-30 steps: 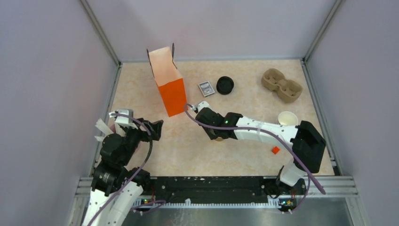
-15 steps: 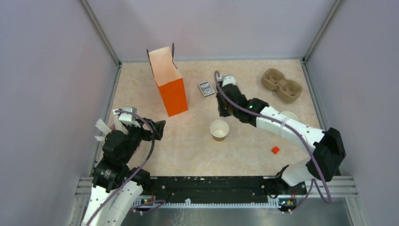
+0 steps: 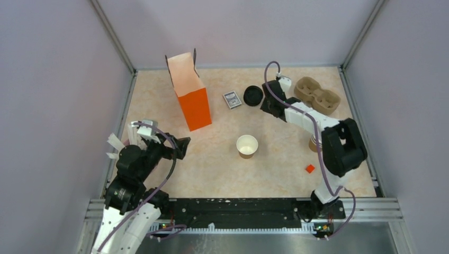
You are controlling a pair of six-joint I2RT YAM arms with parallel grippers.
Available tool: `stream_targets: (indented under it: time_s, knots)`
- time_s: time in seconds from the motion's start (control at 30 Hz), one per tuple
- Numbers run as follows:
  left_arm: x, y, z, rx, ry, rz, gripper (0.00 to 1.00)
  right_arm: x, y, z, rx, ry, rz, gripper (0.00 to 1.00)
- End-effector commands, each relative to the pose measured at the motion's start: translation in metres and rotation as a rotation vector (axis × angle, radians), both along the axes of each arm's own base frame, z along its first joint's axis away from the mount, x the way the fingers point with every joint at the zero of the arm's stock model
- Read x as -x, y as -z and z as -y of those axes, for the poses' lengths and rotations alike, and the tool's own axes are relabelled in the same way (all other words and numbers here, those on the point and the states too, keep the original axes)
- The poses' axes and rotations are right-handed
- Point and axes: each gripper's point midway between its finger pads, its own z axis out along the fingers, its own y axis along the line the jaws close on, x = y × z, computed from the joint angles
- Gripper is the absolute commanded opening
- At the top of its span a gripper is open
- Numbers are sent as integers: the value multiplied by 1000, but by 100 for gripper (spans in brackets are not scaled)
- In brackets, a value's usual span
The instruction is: Pack the takeout coffee
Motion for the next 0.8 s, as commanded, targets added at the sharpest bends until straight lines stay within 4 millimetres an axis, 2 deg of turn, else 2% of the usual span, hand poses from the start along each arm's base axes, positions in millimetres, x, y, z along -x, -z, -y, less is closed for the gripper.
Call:
stream_targets:
  time_s: [0.0, 0.07, 0.23, 0.77]
  knots:
    - [3, -20, 1, 24, 14, 87, 99, -45, -7, -5, -103, 73, 70, 27]
    - [4, -21, 3, 27, 26, 89, 99, -56, 3, -2, -123, 97, 67, 27]
    - [3, -20, 4, 23, 31, 82, 99, -76, 9, 1, -173, 122, 87, 28]
    - [0, -17, 5, 19, 32, 74, 99, -94, 17, 2, -186, 117, 93, 26]
